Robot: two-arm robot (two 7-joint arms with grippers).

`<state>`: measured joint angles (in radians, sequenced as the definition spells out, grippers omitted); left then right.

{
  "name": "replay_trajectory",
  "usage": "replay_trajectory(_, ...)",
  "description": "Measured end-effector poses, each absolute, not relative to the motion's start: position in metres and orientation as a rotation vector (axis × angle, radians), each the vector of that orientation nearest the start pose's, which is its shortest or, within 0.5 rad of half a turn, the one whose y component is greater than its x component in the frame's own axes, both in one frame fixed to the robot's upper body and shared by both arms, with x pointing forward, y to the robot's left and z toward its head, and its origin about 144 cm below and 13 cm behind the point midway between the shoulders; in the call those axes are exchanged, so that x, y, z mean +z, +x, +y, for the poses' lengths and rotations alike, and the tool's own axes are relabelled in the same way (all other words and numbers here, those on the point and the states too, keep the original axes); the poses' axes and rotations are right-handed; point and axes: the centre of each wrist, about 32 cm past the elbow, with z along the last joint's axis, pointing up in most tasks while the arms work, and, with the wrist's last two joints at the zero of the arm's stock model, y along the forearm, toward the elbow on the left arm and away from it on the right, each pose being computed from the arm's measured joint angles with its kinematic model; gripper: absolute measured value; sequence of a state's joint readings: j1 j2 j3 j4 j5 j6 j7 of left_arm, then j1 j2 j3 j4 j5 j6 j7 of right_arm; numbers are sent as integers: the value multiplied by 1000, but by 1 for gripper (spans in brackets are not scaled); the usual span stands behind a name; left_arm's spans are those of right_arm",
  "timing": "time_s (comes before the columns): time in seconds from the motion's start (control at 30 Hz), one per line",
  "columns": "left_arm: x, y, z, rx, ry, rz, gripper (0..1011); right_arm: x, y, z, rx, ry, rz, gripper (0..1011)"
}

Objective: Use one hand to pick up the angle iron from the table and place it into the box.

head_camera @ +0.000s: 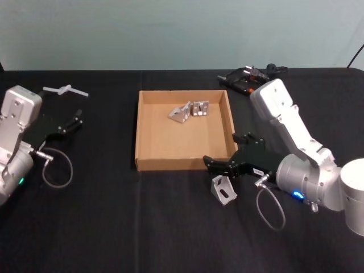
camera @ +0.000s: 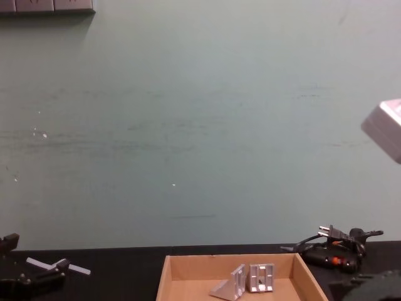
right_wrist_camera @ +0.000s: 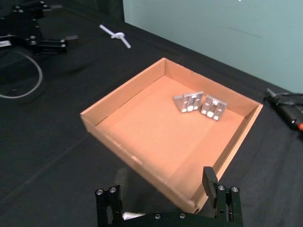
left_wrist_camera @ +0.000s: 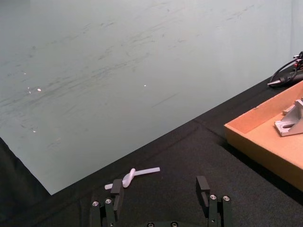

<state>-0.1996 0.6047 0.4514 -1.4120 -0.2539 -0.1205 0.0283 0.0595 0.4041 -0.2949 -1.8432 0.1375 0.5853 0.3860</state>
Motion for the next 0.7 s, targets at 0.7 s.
replay_trajectory(0.7, 1140, 489, 310, 1248, 305, -285, 1005, 1220, 414, -219, -896, -548, 193, 1000)
